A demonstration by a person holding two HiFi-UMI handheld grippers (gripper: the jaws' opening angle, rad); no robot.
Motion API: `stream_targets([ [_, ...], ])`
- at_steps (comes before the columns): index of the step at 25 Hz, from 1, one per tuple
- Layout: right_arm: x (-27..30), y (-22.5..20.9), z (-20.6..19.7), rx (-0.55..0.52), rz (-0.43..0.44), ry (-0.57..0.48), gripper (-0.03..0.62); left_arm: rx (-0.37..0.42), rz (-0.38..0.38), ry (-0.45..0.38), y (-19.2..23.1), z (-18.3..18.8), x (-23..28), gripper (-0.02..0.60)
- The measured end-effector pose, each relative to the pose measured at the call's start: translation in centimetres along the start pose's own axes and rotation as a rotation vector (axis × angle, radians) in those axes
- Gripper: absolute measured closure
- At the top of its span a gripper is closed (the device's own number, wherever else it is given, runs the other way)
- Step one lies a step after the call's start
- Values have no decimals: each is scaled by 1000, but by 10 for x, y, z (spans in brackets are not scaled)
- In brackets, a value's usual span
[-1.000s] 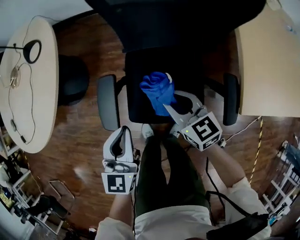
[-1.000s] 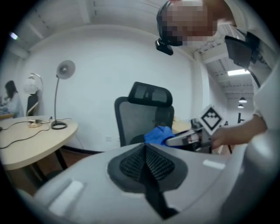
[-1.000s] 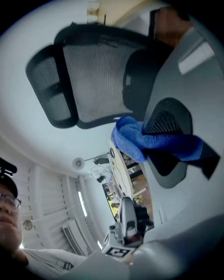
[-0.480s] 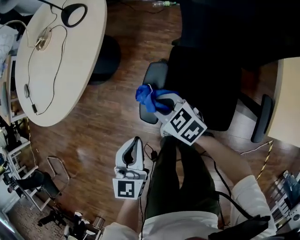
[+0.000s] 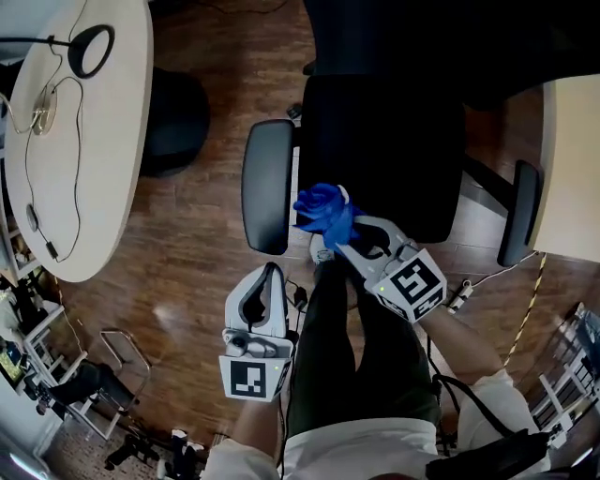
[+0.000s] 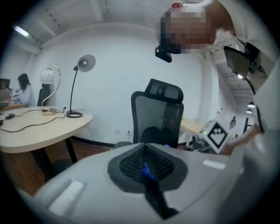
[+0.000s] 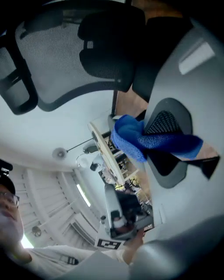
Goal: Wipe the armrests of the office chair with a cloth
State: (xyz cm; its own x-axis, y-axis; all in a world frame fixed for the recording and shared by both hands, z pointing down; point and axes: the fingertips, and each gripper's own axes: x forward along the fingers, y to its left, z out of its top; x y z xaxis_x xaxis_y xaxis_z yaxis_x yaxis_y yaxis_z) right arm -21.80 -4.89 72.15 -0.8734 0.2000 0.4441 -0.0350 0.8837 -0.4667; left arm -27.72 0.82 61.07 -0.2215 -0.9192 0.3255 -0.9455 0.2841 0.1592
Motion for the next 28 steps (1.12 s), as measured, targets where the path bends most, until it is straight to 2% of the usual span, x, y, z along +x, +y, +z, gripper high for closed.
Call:
stream_targets([
  [1, 10, -23, -6, 17, -16, 10, 513, 3, -5, 8, -1, -3, 3, 589],
  [3, 45, -51, -15, 64, 11, 23, 513, 7, -11, 14, -3, -4, 7, 589],
  [4, 68, -56, -21, 62, 40, 37, 513, 8, -12, 22, -4, -6, 8, 589],
  [6, 115, -58, -35, -12, 85, 78, 513, 13, -9, 49, -5, -10, 8, 589],
  [8, 153, -76, -54, -44, 37, 117, 511, 26, -11, 76, -4, -14, 4, 589],
  [10, 182, -114, -78, 33, -43, 159, 511, 46, -3, 99, -2, -18, 1, 589],
  [13, 211, -164, -111, 151, -96, 230, 511, 64, 16, 99, 2, -16, 4, 589],
  [15, 207, -173, -102, 207, -108, 184, 511, 64, 6, 94, 0, -15, 11, 589],
  [18, 128, -151, -45, 171, -173, -79, 513, 77, -35, 98, -12, -15, 25, 589],
  [19, 78, -142, -28, 159, -241, -166, 513, 83, -65, 98, -19, -14, 34, 589],
  [20, 18, -137, -17, 163, -347, -242, 513, 85, -109, 95, -31, -13, 45, 589],
  [22, -114, -141, -18, 241, -642, -374, 512, 76, -211, 63, -63, -3, 76, 589],
  [24, -211, -155, -46, 362, -906, -439, 512, 71, -295, 23, -98, 11, 108, 589],
  [26, -248, -177, -92, 415, -1047, -422, 511, 79, -359, 18, -131, 12, 129, 589],
  [28, -250, -205, -133, 412, -1115, -394, 513, 86, -416, 37, -157, 6, 141, 589],
])
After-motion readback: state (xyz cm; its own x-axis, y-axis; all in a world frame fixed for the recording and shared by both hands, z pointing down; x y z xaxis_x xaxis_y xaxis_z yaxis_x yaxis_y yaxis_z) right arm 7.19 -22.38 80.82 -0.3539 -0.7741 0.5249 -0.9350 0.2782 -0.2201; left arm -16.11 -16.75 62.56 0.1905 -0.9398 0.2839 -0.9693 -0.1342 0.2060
